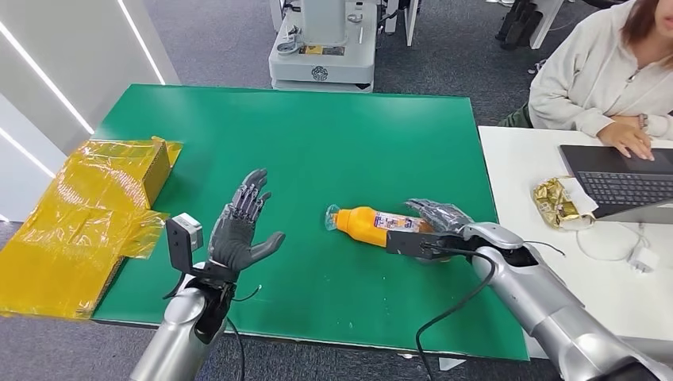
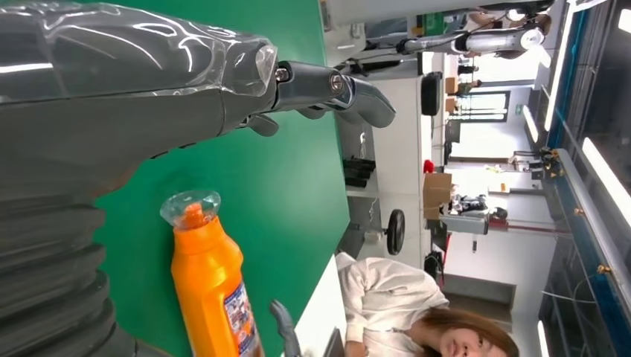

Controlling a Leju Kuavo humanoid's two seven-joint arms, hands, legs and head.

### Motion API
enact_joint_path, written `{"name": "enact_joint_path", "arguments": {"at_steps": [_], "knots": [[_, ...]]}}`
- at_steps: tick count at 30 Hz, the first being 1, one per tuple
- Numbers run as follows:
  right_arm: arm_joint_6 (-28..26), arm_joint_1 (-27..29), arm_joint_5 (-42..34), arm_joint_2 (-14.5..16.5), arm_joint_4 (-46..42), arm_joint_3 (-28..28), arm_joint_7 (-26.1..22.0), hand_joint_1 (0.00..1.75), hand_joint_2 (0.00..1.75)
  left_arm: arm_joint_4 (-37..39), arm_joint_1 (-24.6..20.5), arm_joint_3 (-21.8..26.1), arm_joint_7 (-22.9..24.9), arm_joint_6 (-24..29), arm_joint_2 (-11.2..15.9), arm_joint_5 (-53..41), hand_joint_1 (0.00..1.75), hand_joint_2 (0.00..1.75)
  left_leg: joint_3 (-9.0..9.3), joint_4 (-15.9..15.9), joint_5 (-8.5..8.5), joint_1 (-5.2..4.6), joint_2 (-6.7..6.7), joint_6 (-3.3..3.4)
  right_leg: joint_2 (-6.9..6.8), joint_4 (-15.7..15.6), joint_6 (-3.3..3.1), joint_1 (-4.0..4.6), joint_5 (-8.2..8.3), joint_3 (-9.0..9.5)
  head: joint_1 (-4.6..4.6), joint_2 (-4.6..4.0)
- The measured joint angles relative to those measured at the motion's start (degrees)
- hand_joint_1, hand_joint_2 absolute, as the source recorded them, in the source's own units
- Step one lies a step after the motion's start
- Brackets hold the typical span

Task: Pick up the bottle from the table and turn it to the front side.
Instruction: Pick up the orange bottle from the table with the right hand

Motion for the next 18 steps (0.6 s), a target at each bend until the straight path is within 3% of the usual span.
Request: {"name": "enact_joint_path", "arguments": {"at_steps": [10,11,12,14,15,16,18], "knots": [[5.5,-5.3,0.4,1.8,5.3,4.5,1.1,0.00,1.75,0.0,-0.1,-0.1,1.2,-0.1,0.3,2.7,0.00,1.75,0.00,0.0,0.00,0.00,0.00,0.00,0.01,0.0,0.00,0.00,0.00,-0.01,0.01,0.00],[5.9,-5.6,0.3,1.9,5.6,4.8,1.0,0.07,1.75,0.0,-0.1,-0.1,1.2,-0.2,0.3,2.9,0.00,1.75,0.00,0.0,0.00,0.00,0.00,0.00,0.01,0.0,0.00,0.00,0.00,-0.01,0.01,0.00],[6.2,-5.9,0.1,2.1,6.0,5.2,1.0,0.27,1.75,0.0,-0.1,-0.1,1.2,-0.3,0.3,3.0,0.00,1.75,0.00,0.0,0.00,0.01,0.00,0.00,0.00,0.0,0.00,0.00,0.00,-0.01,0.01,0.00],[6.5,-6.4,-0.2,2.4,6.6,5.9,0.9,0.37,1.75,0.0,-0.1,-0.1,1.3,-0.3,0.3,3.2,0.00,1.75,0.00,0.0,0.00,0.01,0.00,0.00,0.00,0.0,0.00,0.01,0.00,-0.01,0.01,0.00],[6.6,-6.6,-0.3,2.6,6.9,6.2,0.9,0.35,1.75,0.0,-0.1,-0.1,1.3,-0.3,0.3,3.2,0.00,1.75,0.00,0.0,0.00,0.01,0.00,0.00,0.00,0.0,0.00,0.01,0.00,-0.01,0.01,0.00],[6.7,-6.7,-0.4,2.8,7.1,6.4,0.9,0.21,1.75,0.0,-0.1,-0.1,1.3,-0.3,0.3,3.2,0.00,1.75,0.00,0.0,0.00,0.01,0.00,0.00,0.00,0.0,0.00,0.01,0.00,-0.01,0.01,0.00],[6.6,-6.9,-0.5,3.0,7.5,6.9,0.9,0.25,1.75,0.0,-0.1,-0.1,1.3,-0.3,0.3,3.2,0.00,1.75,0.00,0.0,0.00,0.01,-0.01,0.00,0.00,0.0,0.00,0.01,0.00,-0.01,0.01,0.00]]}}
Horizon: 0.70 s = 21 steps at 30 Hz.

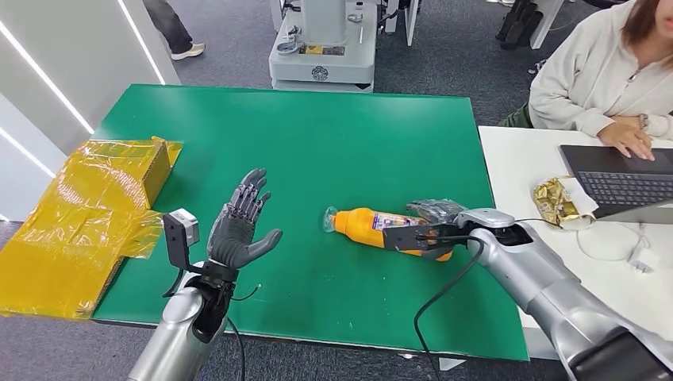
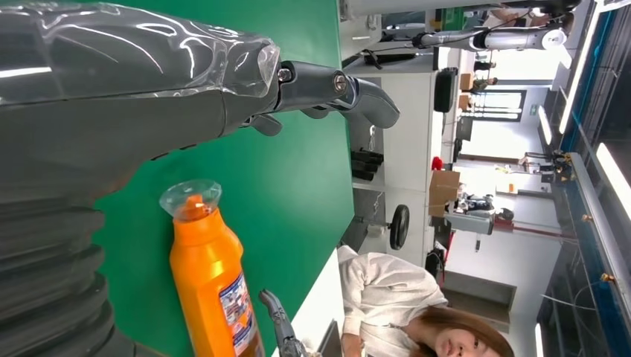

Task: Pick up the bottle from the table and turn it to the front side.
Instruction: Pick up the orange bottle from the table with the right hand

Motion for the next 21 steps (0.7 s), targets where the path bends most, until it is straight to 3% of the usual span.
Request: {"name": "enact_joint_path", "arguments": {"at_steps": [1,2,5,7,10,21], "knots": [[-0.1,0.0,0.0,0.1,0.2,0.2,-0.1,0.29,1.75,0.0,0.0,0.0,0.0,0.0,0.0,0.0,0.00,1.75,0.00,0.0,0.00,0.00,0.00,0.00,0.00,0.0,0.00,0.00,0.00,0.00,0.00,0.00],[-0.2,0.0,-0.1,0.2,0.4,0.5,-0.2,0.47,1.75,0.0,0.0,0.0,0.1,0.0,0.1,0.0,0.00,1.75,0.00,0.0,0.00,0.00,0.00,0.00,0.00,0.0,0.00,0.00,0.00,0.00,0.00,0.00],[-0.6,0.0,-0.3,0.4,0.8,1.0,-0.6,1.23,1.75,0.0,0.0,0.0,0.1,0.0,0.2,0.0,0.00,1.75,0.00,0.0,0.00,0.00,0.00,0.00,0.00,0.0,0.00,0.00,0.00,0.00,0.00,0.00],[-0.9,-0.1,-0.6,0.5,1.0,1.4,-0.9,1.40,1.75,0.0,0.1,0.0,0.1,0.0,0.2,0.0,0.00,1.75,0.00,0.0,0.00,0.00,0.00,0.00,0.00,0.0,0.00,0.00,0.00,0.00,0.00,0.00],[-0.9,-0.1,-1.2,0.5,1.3,1.8,-1.2,1.49,1.75,0.0,0.1,0.0,0.2,0.0,0.2,-0.1,0.00,1.75,0.00,0.0,0.00,0.00,0.00,0.00,0.00,0.0,0.00,0.00,0.00,0.00,0.00,0.00],[-0.9,-0.2,-1.8,0.5,1.5,2.7,-1.3,1.37,1.75,0.0,0.1,0.0,0.2,-0.2,0.2,-0.2,0.00,1.75,0.02,0.0,0.00,0.00,0.00,0.00,0.00,0.0,0.00,0.00,0.00,0.01,0.00,0.00]]}}
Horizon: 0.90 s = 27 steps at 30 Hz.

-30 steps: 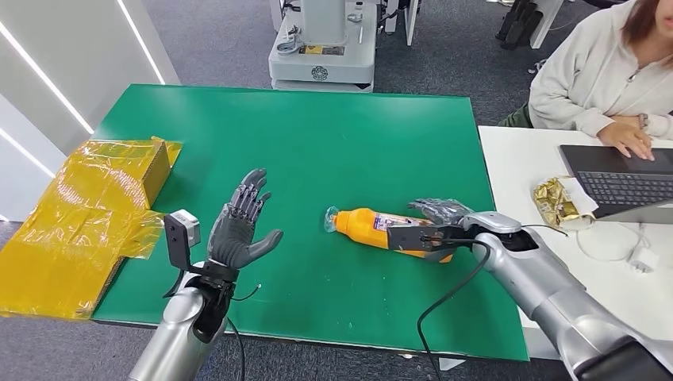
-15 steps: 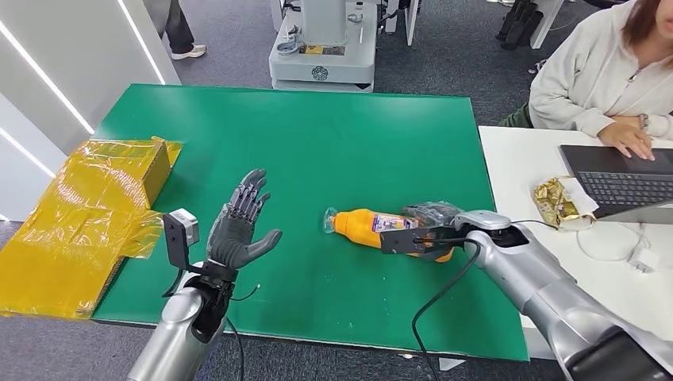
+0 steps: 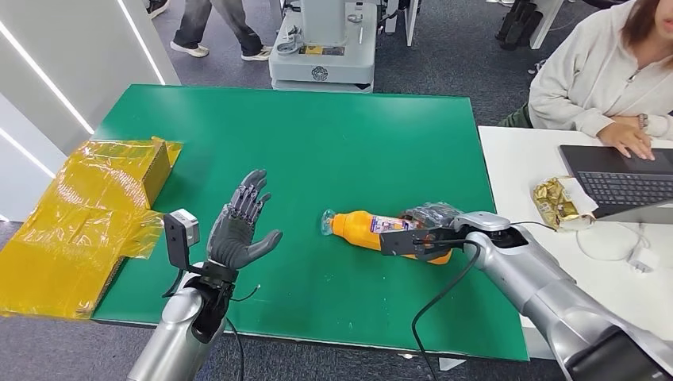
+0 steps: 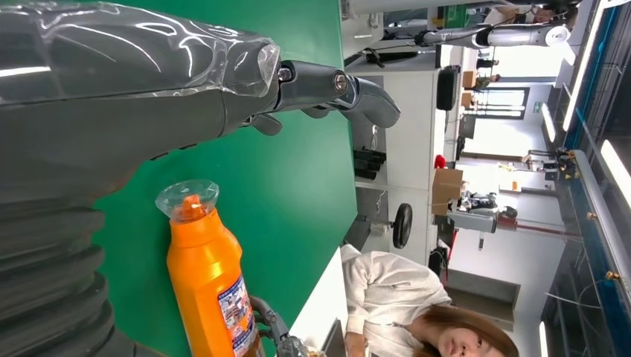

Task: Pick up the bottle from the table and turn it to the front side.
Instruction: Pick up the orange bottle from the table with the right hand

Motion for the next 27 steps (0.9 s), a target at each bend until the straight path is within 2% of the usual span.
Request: {"name": "enact_joint_path", "arguments": {"at_steps": [2,6,7,11,17,22,27], "knots": [[0.0,0.0,0.0,0.0,0.0,0.2,0.1,1.42,1.75,0.0,0.1,0.0,0.1,-0.1,0.0,0.0,0.00,1.75,0.01,0.0,0.00,0.00,0.01,0.00,0.01,0.0,0.00,0.00,0.00,0.00,0.00,0.00],[-0.7,0.2,0.0,-0.1,-0.2,0.6,0.3,1.72,1.75,0.0,0.5,0.1,0.2,-0.3,0.0,-0.1,0.00,1.75,0.04,0.0,0.00,0.00,0.04,0.00,0.04,0.0,0.00,0.00,0.00,0.00,0.00,0.00],[-1.2,0.3,-0.1,-0.2,-0.4,0.7,0.3,1.75,1.75,0.0,0.6,0.1,0.3,-0.4,0.0,-0.2,0.00,1.75,0.05,0.0,0.00,0.00,0.04,0.00,0.05,0.0,0.00,0.00,0.00,0.00,0.00,0.00],[-4.6,1.8,-2.5,-1.3,-2.1,0.7,-1.2,1.75,1.75,0.0,1.1,0.1,0.3,-0.4,0.0,-0.9,0.00,1.75,0.06,0.0,0.00,0.00,0.03,0.00,0.04,0.0,0.00,0.00,0.00,0.01,-0.01,0.00],[-8.6,6.1,-11.1,-3.6,-6.3,-2.0,-7.5,1.75,1.75,0.0,1.4,0.1,-0.7,0.4,-0.2,-2.5,0.00,1.75,0.04,0.0,-0.01,0.00,0.02,0.00,0.02,0.0,0.00,0.00,0.00,0.01,0.00,0.00],[-10.9,12.3,-16.6,-5.3,-12.9,-6.1,-10.7,1.75,1.75,-0.8,1.9,0.1,-1.7,1.8,-0.3,-4.0,0.00,1.75,-0.02,0.0,-0.03,0.00,-0.02,0.00,-0.02,0.0,0.01,0.00,-0.02,-0.03,-0.01,0.00],[-15.0,18.8,-17.5,-5.9,-18.6,-9.3,-11.0,1.75,1.75,-1.9,2.0,0.2,-2.6,3.7,-0.5,-6.2,0.00,1.75,-0.04,0.0,-0.04,0.01,-0.02,0.00,-0.02,0.0,0.02,0.01,-0.05,-0.05,-0.01,0.00]]}}
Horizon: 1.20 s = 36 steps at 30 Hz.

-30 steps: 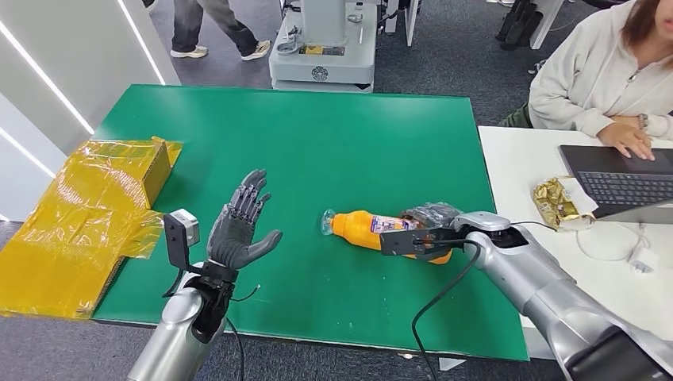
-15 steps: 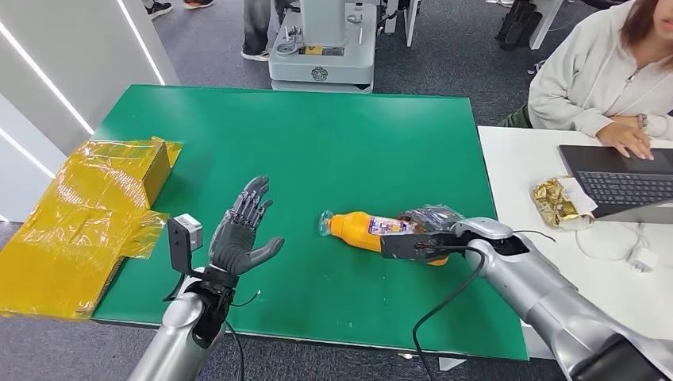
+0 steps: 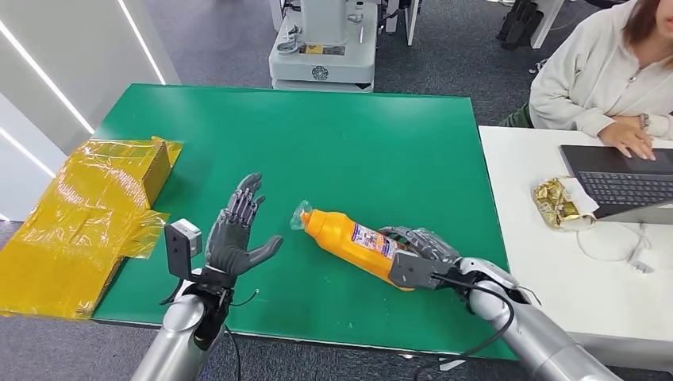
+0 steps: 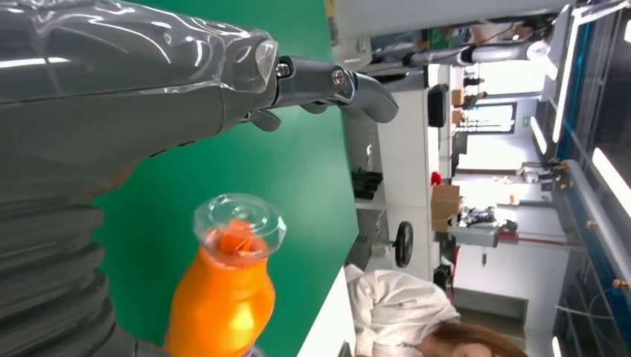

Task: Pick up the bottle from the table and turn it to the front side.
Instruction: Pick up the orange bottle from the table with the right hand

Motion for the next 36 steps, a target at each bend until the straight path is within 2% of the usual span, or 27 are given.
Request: {"name": "enact_joint_path", "arguments": {"at_steps": [16,22,28,33,36], "knots": [[-3.2,12.8,-0.4,-0.3,-9.3,-9.4,-0.7,1.75,1.75,-1.0,-0.4,0.0,-1.4,1.8,-0.1,-3.1,0.00,1.75,0.03,0.0,-0.02,-0.01,0.03,0.02,0.04,0.0,0.00,-0.01,0.00,0.00,0.00,0.00],[-4.4,15.6,-0.3,-0.3,-11.4,-12.0,-1.0,1.75,1.75,-1.0,-0.5,0.0,-1.3,1.6,-0.3,-2.5,0.00,1.75,0.00,0.0,-0.02,-0.01,0.02,0.02,0.00,0.0,0.01,-0.01,0.00,0.01,0.01,0.00],[-8.1,19.3,-3.6,0.7,-15.1,-16.8,-5.4,1.75,1.75,-1.3,-0.5,0.5,0.3,-1.2,-0.3,0.4,0.00,1.75,-0.04,0.0,-0.01,-0.01,0.01,0.02,-0.02,0.0,0.01,-0.01,0.00,-0.01,0.01,0.00],[-8.4,20.6,-5.5,3.1,-19.0,-19.8,-7.9,1.75,1.75,-1.4,-1.3,0.5,0.9,-2.0,-0.3,1.0,0.00,1.75,-0.05,0.0,-0.02,-0.01,0.03,0.02,0.01,0.0,0.00,-0.01,0.00,-0.06,0.00,0.00],[-8.0,21.0,-7.6,4.8,-21.0,-21.2,-11.5,1.75,1.75,-1.4,-2.0,0.5,0.9,-2.4,-0.4,1.5,0.00,1.75,-0.06,0.0,-0.01,0.00,0.04,0.02,0.02,0.0,0.00,0.00,0.00,-0.07,0.00,0.00]]}}
